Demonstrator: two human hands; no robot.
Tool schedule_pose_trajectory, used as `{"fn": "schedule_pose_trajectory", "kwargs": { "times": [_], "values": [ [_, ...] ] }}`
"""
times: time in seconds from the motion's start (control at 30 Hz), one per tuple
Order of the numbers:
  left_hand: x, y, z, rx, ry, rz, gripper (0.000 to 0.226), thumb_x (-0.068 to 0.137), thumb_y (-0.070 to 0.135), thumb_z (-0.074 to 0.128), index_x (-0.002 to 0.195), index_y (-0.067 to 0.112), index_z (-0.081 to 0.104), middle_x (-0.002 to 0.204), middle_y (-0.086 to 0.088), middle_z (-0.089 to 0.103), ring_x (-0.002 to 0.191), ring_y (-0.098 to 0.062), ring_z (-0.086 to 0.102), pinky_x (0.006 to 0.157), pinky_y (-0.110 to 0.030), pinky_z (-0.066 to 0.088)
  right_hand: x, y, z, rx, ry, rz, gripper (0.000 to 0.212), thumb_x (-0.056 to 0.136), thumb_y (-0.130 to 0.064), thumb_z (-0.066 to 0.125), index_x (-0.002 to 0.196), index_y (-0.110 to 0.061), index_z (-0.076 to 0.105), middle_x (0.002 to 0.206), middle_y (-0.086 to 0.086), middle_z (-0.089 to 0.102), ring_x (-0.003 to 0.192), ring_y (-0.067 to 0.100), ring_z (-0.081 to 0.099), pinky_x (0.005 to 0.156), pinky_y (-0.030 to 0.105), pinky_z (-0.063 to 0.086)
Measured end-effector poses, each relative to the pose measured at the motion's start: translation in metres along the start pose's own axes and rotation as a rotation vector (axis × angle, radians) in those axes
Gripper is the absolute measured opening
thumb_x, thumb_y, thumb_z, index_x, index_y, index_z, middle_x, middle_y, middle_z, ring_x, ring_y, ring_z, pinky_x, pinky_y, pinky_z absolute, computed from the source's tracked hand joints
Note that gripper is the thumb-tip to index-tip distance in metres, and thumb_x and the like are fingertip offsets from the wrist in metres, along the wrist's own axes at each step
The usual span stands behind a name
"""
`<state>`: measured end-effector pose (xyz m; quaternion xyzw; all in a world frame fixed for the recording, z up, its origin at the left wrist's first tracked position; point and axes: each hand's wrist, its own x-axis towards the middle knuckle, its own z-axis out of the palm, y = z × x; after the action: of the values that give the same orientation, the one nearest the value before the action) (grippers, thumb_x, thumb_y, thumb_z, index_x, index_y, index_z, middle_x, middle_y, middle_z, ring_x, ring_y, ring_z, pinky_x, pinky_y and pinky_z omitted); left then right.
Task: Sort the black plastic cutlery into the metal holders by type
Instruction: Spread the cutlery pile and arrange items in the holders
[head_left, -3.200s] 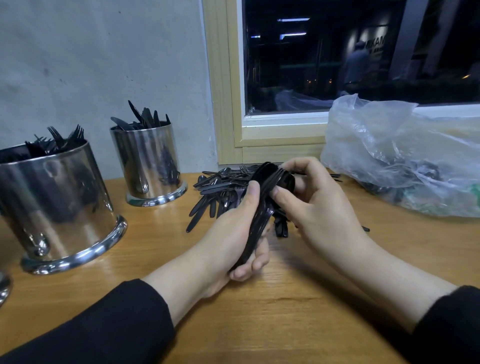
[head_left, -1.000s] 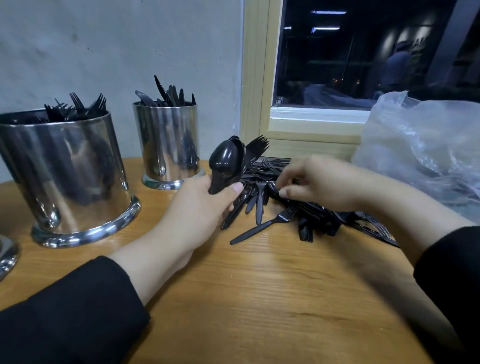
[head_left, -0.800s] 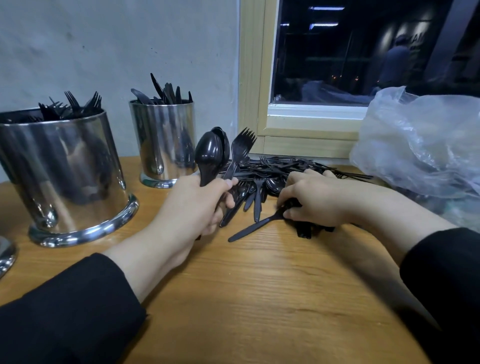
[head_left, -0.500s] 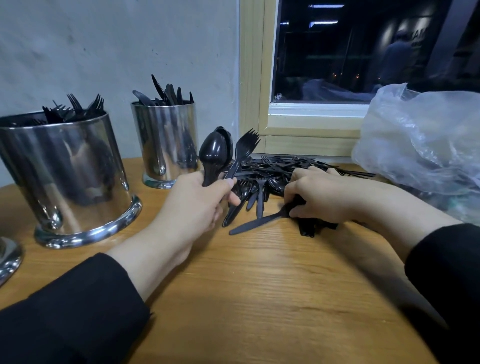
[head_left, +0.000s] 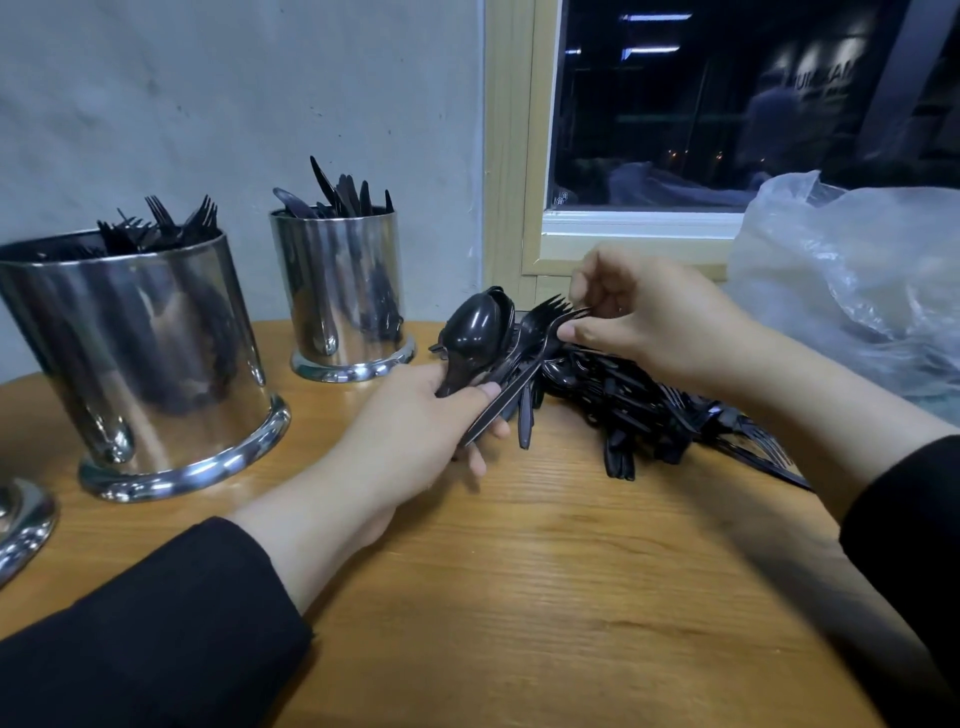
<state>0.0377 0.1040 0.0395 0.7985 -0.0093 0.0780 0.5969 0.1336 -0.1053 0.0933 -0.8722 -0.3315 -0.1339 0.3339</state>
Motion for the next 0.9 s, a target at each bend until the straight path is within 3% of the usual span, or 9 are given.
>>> {"fn": "schedule_pose_trajectory", "kwargs": {
  "times": [0.13, 0.2, 0.33, 0.5, 0.67, 0.77, 0.9],
  "values": [
    [-0.001, 0.0, 0.0, -0.051, -0.073, 0.015, 0.014, 0.105, 0.025, 0.055, 0.103, 0.019, 0.068, 0.092, -0.005, 0.077, 0.054, -0.017, 0.049, 0.044, -0.025, 0.024, 0.0, 0.002, 0.0, -0.039, -0.019, 0.041, 0.028, 0.085, -0.035, 0.079, 0.107, -0.033, 0.061, 0.088, -0.009, 0.065, 0.076, 0.007, 0.06, 0.072, 0.025, 0.047],
    [-0.001, -0.002, -0.001, -0.067, -0.104, 0.014, 0.02, 0.104, 0.026, 0.056, 0.096, 0.015, 0.07, 0.093, -0.01, 0.076, 0.053, -0.015, 0.043, 0.044, -0.025, 0.024, -0.001, 0.0, -0.001, -0.061, -0.064, 0.048, 0.016, 0.088, -0.035, 0.075, 0.097, -0.025, 0.067, 0.082, -0.008, 0.069, 0.074, 0.011, 0.06, 0.072, 0.029, 0.046],
    [0.0, -0.004, -0.002, -0.064, -0.131, -0.005, 0.028, 0.103, 0.028, 0.056, 0.088, 0.012, 0.074, 0.1, -0.025, 0.07, 0.055, -0.016, 0.042, 0.043, -0.024, 0.025, -0.004, -0.003, -0.003, 0.017, -0.108, 0.055, 0.021, 0.091, -0.036, 0.072, 0.091, -0.015, 0.07, 0.089, 0.013, 0.072, 0.072, 0.014, 0.055, 0.07, 0.033, 0.042],
    [0.0, -0.002, -0.002, -0.059, -0.153, -0.063, 0.025, 0.103, 0.023, 0.053, 0.097, 0.006, 0.071, 0.098, -0.017, 0.075, 0.054, -0.015, 0.042, 0.041, -0.024, 0.025, -0.007, -0.008, -0.007, 0.053, -0.122, 0.084, 0.021, 0.089, -0.035, 0.074, 0.092, -0.014, 0.071, 0.09, 0.012, 0.071, 0.071, 0.011, 0.055, 0.071, 0.032, 0.044],
    [-0.001, 0.001, -0.004, -0.063, -0.145, -0.128, 0.017, 0.101, 0.018, 0.053, 0.1, 0.008, 0.068, 0.084, -0.004, 0.075, 0.052, -0.013, 0.039, 0.041, -0.022, 0.024, -0.007, -0.007, -0.012, 0.071, -0.107, 0.133, 0.013, 0.085, -0.037, 0.077, 0.095, -0.029, 0.076, 0.088, -0.004, 0.076, 0.075, 0.013, 0.066, 0.079, 0.032, 0.052],
    [-0.002, 0.002, -0.004, -0.042, -0.173, -0.149, 0.02, 0.102, 0.018, 0.055, 0.096, 0.004, 0.068, 0.058, 0.006, 0.064, 0.049, -0.011, 0.036, 0.042, -0.023, 0.022, -0.007, -0.007, -0.013, 0.042, -0.098, 0.149, 0.01, 0.086, -0.035, 0.077, 0.096, -0.031, 0.077, 0.088, -0.009, 0.076, 0.084, 0.013, 0.07, 0.083, 0.028, 0.054],
    [-0.004, 0.004, -0.001, -0.051, -0.198, -0.137, 0.023, 0.103, 0.017, 0.054, 0.089, 0.008, 0.068, 0.055, 0.008, 0.063, 0.05, -0.012, 0.036, 0.043, -0.025, 0.021, -0.005, -0.005, -0.009, -0.012, -0.106, 0.153, 0.008, 0.088, -0.036, 0.075, 0.087, -0.028, 0.076, 0.082, -0.005, 0.074, 0.069, 0.006, 0.062, 0.071, 0.027, 0.049]
  ]
}}
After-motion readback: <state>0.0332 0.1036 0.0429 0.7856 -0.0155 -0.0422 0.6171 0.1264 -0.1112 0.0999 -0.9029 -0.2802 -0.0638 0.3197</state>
